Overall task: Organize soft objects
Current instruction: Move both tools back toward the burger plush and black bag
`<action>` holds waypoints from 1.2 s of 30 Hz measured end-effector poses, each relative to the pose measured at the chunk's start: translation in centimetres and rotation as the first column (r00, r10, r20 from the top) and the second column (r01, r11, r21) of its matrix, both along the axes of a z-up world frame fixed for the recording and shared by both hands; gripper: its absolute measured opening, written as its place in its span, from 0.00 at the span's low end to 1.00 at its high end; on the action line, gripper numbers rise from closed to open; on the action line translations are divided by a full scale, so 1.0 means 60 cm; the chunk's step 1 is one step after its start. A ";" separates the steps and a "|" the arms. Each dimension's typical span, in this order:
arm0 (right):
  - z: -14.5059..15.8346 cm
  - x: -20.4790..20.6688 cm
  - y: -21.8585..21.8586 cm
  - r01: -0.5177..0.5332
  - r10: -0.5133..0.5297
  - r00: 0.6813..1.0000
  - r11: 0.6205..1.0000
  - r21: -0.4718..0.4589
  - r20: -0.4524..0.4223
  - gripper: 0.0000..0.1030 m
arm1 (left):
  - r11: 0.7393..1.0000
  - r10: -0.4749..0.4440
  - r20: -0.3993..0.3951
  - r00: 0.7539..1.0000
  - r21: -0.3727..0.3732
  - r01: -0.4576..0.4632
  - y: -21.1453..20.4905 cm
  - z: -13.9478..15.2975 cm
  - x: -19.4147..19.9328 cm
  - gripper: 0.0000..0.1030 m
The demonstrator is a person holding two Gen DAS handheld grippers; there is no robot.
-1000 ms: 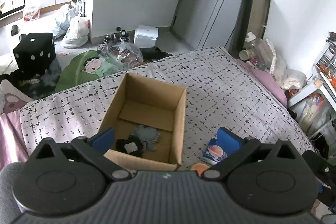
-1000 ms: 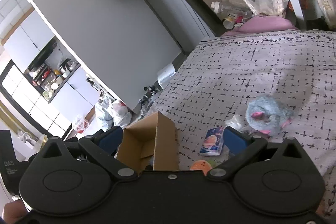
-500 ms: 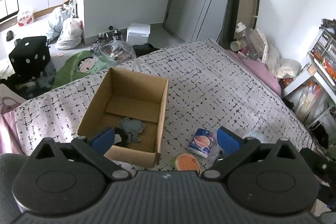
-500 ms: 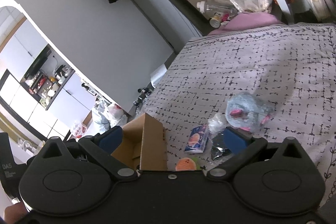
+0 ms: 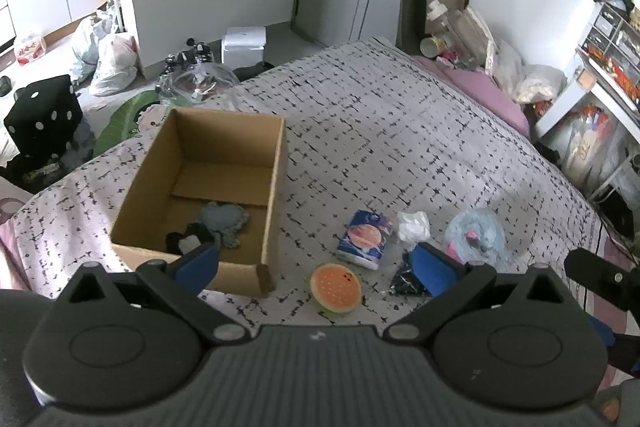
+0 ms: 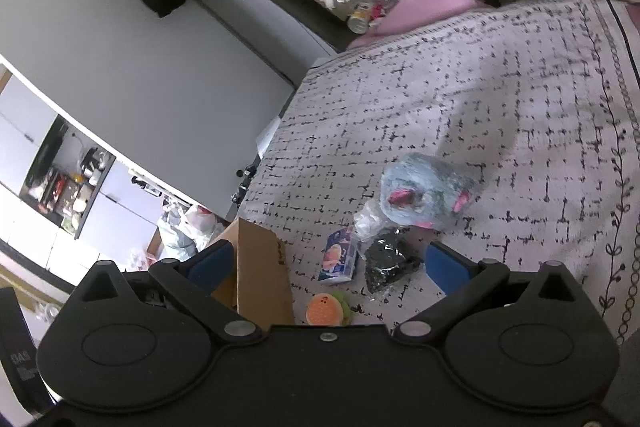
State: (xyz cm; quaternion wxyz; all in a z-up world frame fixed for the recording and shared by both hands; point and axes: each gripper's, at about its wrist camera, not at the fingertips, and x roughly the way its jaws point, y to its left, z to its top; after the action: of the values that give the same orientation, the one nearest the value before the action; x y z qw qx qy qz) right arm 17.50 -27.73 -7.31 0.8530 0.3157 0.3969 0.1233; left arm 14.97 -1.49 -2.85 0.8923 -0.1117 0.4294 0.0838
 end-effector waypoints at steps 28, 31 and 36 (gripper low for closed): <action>-0.108 0.070 0.007 0.111 -0.101 0.971 0.993 0.036 -0.214 0.85 | 0.996 0.009 -0.121 0.993 -0.087 -0.020 -0.031 -0.145 0.065 0.90; -0.119 0.079 0.013 0.113 -0.104 0.968 0.993 0.028 -0.230 0.84 | 0.996 0.010 -0.134 0.991 -0.083 -0.021 -0.031 -0.161 0.070 0.89; -0.137 0.092 0.023 0.107 -0.097 0.962 0.994 0.024 -0.256 0.80 | 0.996 0.016 -0.154 0.988 -0.088 -0.030 -0.033 -0.189 0.081 0.86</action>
State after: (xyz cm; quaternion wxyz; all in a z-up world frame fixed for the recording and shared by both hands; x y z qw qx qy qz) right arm 22.99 -26.36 -15.53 0.7942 0.3647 0.4839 0.0451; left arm 19.82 -3.46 -14.17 0.8496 -0.1501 0.4987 0.0829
